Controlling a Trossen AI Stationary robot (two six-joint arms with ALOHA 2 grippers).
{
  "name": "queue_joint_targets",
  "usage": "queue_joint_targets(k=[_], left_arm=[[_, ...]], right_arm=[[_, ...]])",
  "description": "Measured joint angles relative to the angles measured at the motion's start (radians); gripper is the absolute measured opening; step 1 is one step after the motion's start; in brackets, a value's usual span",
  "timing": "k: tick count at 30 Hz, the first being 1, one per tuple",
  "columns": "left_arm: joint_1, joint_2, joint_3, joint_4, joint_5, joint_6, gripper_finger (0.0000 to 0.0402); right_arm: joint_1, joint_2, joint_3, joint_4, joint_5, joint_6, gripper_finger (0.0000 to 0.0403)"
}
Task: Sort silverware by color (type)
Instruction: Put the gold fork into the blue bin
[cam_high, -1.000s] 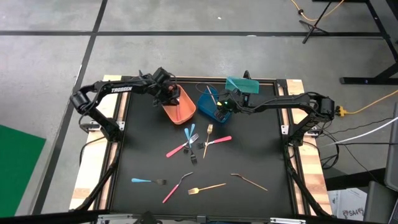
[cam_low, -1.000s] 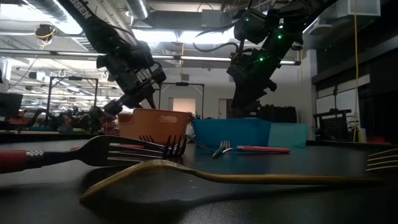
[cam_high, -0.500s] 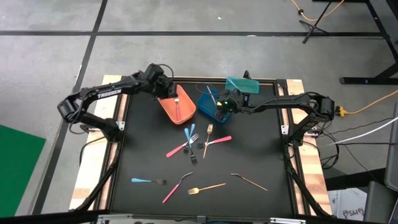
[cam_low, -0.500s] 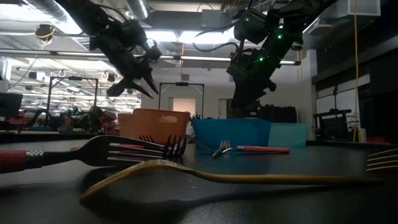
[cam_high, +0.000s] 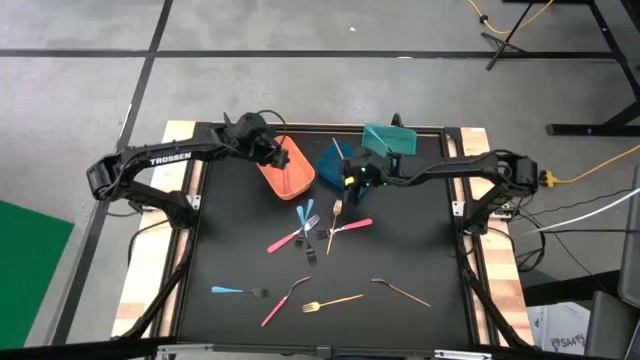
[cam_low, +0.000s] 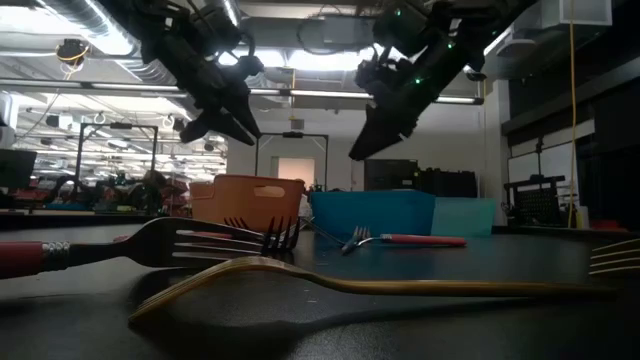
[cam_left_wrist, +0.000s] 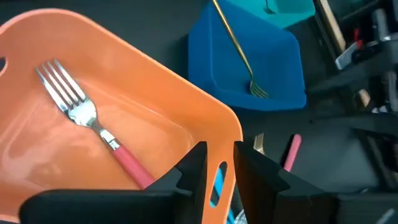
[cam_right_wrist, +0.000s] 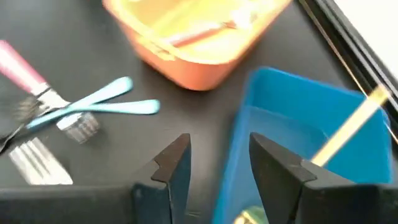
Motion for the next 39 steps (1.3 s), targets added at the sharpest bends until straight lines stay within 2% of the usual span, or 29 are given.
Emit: queue_joint_targets(k=[7, 13, 17, 22, 25, 36, 39], left_arm=[[-0.085, 0.000, 0.000, 0.000, -0.092, 0.150, 0.0073], [-0.163, 0.000, 0.000, 0.000, -0.183, 0.167, 0.0073], [-0.205, 0.000, 0.000, 0.000, -0.219, 0.167, 0.0073], [-0.245, 0.000, 0.000, 0.000, -0.230, 0.167, 0.0073], [-0.264, 0.000, 0.000, 0.000, -0.230, 0.166, 0.0073], [-0.305, 0.000, 0.000, -0.001, -0.234, 0.165, 0.0073], [-0.316, 0.000, -0.001, -0.006, -0.264, 0.164, 0.0073]], right_arm=[[0.079, 0.000, 0.000, 0.019, -0.006, -0.301, 0.0154], [0.109, 0.000, 0.000, 0.019, -0.012, -0.481, 0.0154], [0.106, 0.000, 0.000, 0.014, -0.147, -0.584, 0.0154], [0.107, 0.000, 0.000, 0.014, -0.374, -0.643, 0.0154], [0.107, 0.000, 0.000, 0.014, -0.445, -0.678, 0.0154], [0.106, 0.049, 0.001, 0.016, -0.446, -0.722, 0.0154], [0.106, 0.079, 0.001, 0.020, -0.442, -0.727, 0.0154]])
